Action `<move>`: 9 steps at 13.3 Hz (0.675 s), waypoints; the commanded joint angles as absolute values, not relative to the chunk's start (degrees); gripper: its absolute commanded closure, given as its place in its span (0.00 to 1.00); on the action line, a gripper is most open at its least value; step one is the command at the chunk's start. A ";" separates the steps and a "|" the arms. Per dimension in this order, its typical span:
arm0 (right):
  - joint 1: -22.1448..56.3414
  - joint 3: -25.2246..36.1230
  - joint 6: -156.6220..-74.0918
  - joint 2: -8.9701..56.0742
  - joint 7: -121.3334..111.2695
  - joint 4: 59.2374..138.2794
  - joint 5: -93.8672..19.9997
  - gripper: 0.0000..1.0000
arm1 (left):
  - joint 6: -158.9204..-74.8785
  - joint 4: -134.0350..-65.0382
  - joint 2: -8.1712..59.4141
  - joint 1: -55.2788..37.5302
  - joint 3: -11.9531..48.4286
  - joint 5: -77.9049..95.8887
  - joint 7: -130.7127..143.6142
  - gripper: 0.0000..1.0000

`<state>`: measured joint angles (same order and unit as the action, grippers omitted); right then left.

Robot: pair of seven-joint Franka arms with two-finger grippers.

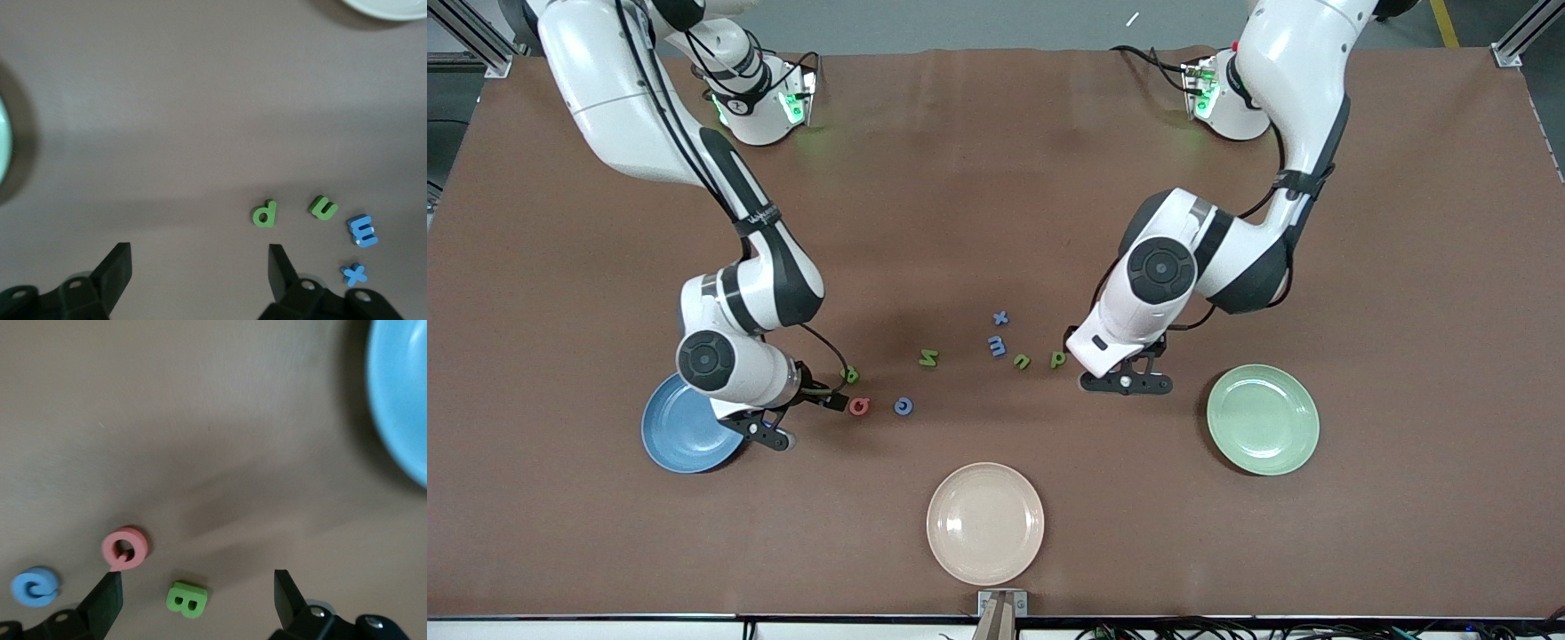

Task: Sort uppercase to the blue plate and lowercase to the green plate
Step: 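Grasp green B with the right gripper while the left gripper grasps green d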

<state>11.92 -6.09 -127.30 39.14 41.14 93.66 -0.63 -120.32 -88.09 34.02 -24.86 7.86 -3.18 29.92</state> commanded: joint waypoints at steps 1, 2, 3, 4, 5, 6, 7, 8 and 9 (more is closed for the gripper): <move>14.58 -5.80 -132.00 37.35 46.22 99.57 -0.62 0.00 | -121.46 -86.75 37.08 -25.84 7.73 -3.43 31.46 0.15; 15.29 -5.80 -132.27 37.35 46.58 100.02 -0.53 0.01 | -122.60 -86.92 37.87 -26.71 7.73 -3.43 31.46 0.17; 15.55 -5.71 -132.45 37.35 46.67 100.89 -0.53 0.03 | -123.65 -87.10 38.75 -27.50 7.73 -3.34 31.64 0.21; 15.64 -5.71 -132.89 37.27 47.02 102.03 -0.44 0.06 | -124.18 -87.10 39.63 -28.21 7.73 -3.69 32.77 0.22; 15.73 -5.71 -134.46 37.09 47.46 103.43 -0.27 0.10 | -124.89 -87.10 40.25 -28.30 7.73 -3.87 33.48 0.24; 15.99 -5.71 -136.30 37.09 47.81 104.58 -0.26 0.16 | -126.20 -87.36 40.78 -28.47 7.73 -3.95 33.57 0.24; 16.08 -5.71 -137.28 37.09 47.90 104.68 -0.18 0.21 | -127.60 -87.45 41.48 -29.09 7.73 -4.04 33.57 0.25; 16.08 -5.63 -137.29 37.09 47.90 104.59 0.00 0.26 | -129.10 -87.54 42.18 -29.35 7.65 -4.13 33.49 0.25; 16.08 -5.63 -137.29 37.09 47.90 104.50 0.09 0.30 | -130.68 -87.54 42.88 -29.36 7.65 -4.22 33.40 0.26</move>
<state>15.73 -6.06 -136.08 38.87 46.64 101.95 -0.58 -128.23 -88.11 41.60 -28.94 7.94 -3.19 32.68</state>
